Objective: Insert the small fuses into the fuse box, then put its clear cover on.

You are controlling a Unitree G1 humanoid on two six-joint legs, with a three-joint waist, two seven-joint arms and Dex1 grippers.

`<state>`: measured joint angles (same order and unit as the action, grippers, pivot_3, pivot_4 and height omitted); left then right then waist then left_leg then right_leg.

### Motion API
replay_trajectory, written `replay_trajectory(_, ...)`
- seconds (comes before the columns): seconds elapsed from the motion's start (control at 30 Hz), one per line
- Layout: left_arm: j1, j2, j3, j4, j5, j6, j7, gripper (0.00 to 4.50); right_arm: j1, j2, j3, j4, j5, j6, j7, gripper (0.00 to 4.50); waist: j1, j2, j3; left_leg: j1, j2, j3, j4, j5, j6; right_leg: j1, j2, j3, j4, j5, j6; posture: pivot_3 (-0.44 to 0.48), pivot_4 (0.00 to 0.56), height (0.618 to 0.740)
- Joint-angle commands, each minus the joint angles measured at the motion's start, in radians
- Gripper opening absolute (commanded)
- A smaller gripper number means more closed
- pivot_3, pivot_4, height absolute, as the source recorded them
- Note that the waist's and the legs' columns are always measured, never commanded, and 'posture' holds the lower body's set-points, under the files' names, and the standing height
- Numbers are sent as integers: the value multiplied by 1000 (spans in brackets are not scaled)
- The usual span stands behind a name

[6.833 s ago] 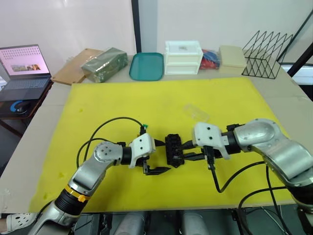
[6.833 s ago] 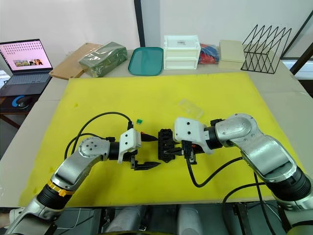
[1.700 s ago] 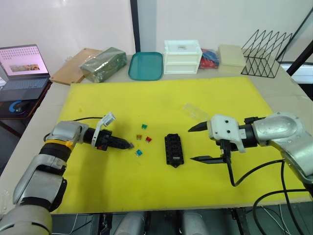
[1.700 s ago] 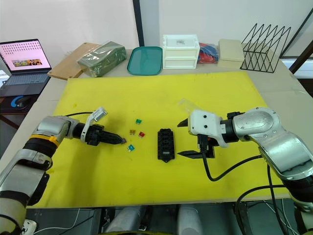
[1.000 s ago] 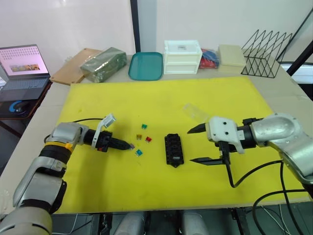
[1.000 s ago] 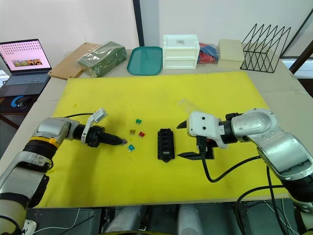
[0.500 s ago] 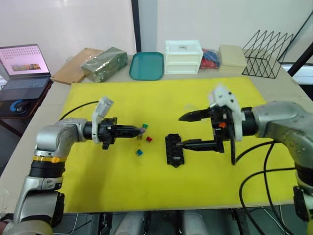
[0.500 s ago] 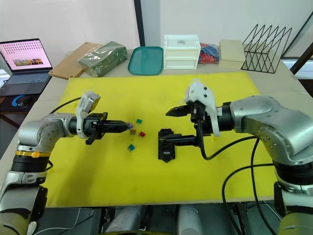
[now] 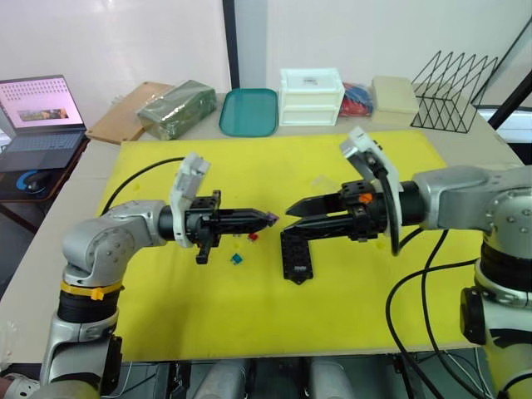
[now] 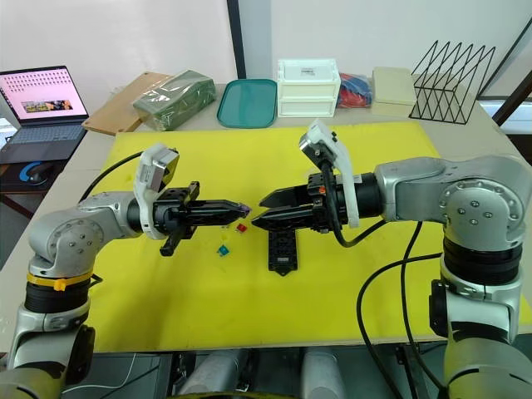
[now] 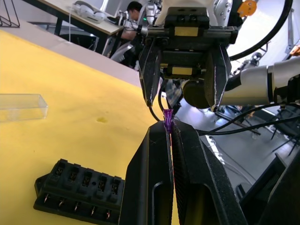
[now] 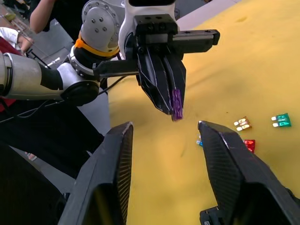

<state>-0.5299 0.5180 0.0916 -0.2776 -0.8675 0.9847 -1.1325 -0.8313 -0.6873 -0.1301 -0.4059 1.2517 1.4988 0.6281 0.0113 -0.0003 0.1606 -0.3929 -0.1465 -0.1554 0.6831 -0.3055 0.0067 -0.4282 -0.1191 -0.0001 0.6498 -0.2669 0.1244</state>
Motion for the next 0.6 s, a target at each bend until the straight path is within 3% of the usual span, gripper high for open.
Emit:
replay_trajectory(0.03,-5,3,-4,-25,-27,-28,9,0,-31,23,-10,9,52,-10,-44,2511,-1,0,0,0,0,0,0,0,0,0,0,0,0,0,0,0,150,740)
replay_trajectory(0.3,-7,14,-20,-25,-36,-45,17,0,-36,39,27,36,36,-35,-68,2511,-1,0,0,0,0,0,0,0,0,0,0,0,0,0,0,0,150,740)
replay_trajectory(0.43,-8,18,-25,-22,-40,-53,21,0,-36,32,50,32,23,-49,-60,1353,-1,0,0,0,0,0,0,0,0,0,0,0,0,0,0,0,150,740)
replay_trajectory(0.6,-8,23,-28,-18,-41,-59,23,0,-39,23,64,26,17,-61,-55,1353,-1,0,0,0,0,0,0,0,0,0,0,0,0,0,0,0,150,740)
